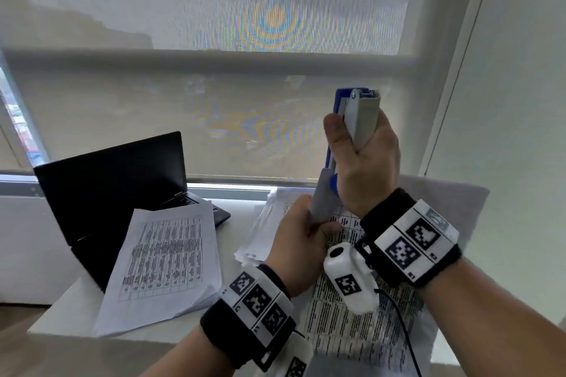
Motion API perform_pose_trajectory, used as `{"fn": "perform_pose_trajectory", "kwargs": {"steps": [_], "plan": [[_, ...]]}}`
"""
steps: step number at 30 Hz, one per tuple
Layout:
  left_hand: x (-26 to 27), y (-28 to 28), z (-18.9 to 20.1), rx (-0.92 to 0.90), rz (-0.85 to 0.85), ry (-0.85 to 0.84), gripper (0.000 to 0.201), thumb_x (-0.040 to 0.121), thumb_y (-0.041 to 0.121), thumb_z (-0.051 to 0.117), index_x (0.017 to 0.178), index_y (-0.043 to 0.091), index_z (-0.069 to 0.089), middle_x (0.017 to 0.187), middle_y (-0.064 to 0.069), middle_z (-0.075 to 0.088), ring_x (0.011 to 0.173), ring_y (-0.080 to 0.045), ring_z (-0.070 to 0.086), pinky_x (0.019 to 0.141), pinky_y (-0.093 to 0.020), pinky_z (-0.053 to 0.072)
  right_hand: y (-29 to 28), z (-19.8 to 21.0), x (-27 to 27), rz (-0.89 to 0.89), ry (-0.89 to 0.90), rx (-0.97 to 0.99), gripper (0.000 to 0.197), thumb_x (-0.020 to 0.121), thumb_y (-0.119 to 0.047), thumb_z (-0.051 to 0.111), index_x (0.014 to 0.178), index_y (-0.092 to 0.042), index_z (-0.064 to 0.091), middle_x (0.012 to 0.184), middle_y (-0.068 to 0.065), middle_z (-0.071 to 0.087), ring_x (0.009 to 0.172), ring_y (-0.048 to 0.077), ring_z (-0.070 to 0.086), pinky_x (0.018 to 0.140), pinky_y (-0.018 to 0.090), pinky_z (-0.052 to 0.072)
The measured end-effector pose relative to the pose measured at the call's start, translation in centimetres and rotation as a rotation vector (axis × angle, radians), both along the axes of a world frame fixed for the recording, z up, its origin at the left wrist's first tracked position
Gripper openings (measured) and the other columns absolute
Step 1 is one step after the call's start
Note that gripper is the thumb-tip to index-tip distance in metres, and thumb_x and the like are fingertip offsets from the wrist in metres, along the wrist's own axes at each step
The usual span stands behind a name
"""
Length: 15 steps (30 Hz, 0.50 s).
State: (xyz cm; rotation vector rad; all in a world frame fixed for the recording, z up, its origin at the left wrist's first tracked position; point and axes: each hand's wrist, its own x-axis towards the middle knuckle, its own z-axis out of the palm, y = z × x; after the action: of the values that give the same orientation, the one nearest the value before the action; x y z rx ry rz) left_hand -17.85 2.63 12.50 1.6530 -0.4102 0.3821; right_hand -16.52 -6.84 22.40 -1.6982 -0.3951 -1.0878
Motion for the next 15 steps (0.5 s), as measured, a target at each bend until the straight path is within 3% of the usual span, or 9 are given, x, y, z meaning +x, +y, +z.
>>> {"fn": "perform_pose_trajectory", "kwargs": {"steps": [4, 6, 8, 11, 13, 15], "plan": [[0.6, 0.1, -1.0, -0.035, -0.041, 0.1, 0.03, 0.073, 0.018, 0.065, 0.102, 0.014, 0.058, 0.1, -0.011, 0.07, 0.098, -0.029, 0.066, 0.086, -0.048, 0.052, 0.2, -0.2, 0.2, 0.1, 0.08, -0.01, 0.036, 0.081, -0.049, 0.057, 0.096, -0.017, 0.054, 0.069, -0.011, 0.057, 0.063, 0.01, 0.056, 0.061, 0.031, 0.049], [1.0, 0.7, -1.6, -0.069, -0.043, 0.187, 0.025, 0.079, 0.01, 0.067, 0.103, 0.014, 0.059, 0.098, -0.009, 0.073, 0.094, -0.026, 0.069, 0.083, -0.043, 0.056, -0.1, -0.5, 0.5, 0.099, 0.082, 0.03, 0.036, 0.082, -0.047, 0.058, 0.1, -0.016, 0.053, 0.071, -0.01, 0.058, 0.062, 0.005, 0.057, 0.06, 0.027, 0.049], [1.6, 2.3, -2.6, -0.113, -0.008, 0.286, 0.02, 0.082, 0.001, 0.068, 0.098, 0.012, 0.063, 0.093, -0.009, 0.075, 0.086, -0.025, 0.07, 0.077, -0.039, 0.058, -1.2, -0.7, 0.9, 0.08, 0.067, 0.104, 0.027, 0.086, -0.038, 0.06, 0.099, -0.015, 0.051, 0.073, -0.012, 0.056, 0.059, -0.006, 0.054, 0.057, 0.013, 0.043], [3.3, 7.4, -4.9, -0.065, 0.122, 0.323, 0.017, 0.066, 0.013, 0.072, 0.082, 0.014, 0.068, 0.08, -0.002, 0.075, 0.076, -0.019, 0.067, 0.08, -0.042, 0.055, -4.3, -2.0, 1.4, 0.055, 0.148, 0.163, 0.02, 0.091, -0.028, 0.062, 0.099, -0.013, 0.051, 0.074, -0.008, 0.054, 0.053, -0.01, 0.05, 0.052, 0.005, 0.036], [5.0, 12.1, -6.4, 0.066, 0.251, 0.366, 0.012, 0.067, 0.018, 0.074, 0.077, 0.013, 0.07, 0.081, -0.01, 0.075, 0.077, -0.022, 0.066, 0.082, -0.047, 0.054, -6.9, -4.0, 1.6, 0.028, 0.317, 0.132, 0.016, 0.093, -0.024, 0.06, 0.097, -0.01, 0.053, 0.074, -0.002, 0.053, 0.05, -0.006, 0.05, 0.047, 0.006, 0.035], [6.8, 17.5, -7.0, 0.244, 0.399, 0.443, 0.013, 0.073, 0.018, 0.078, 0.081, 0.01, 0.071, 0.088, -0.018, 0.073, 0.085, -0.029, 0.068, 0.083, -0.047, 0.053, -9.6, -6.7, 2.0, -0.033, 0.512, 0.041, 0.02, 0.093, -0.025, 0.059, 0.093, -0.005, 0.056, 0.071, 0.003, 0.054, 0.055, 0.012, 0.05, 0.049, 0.018, 0.039]]}}
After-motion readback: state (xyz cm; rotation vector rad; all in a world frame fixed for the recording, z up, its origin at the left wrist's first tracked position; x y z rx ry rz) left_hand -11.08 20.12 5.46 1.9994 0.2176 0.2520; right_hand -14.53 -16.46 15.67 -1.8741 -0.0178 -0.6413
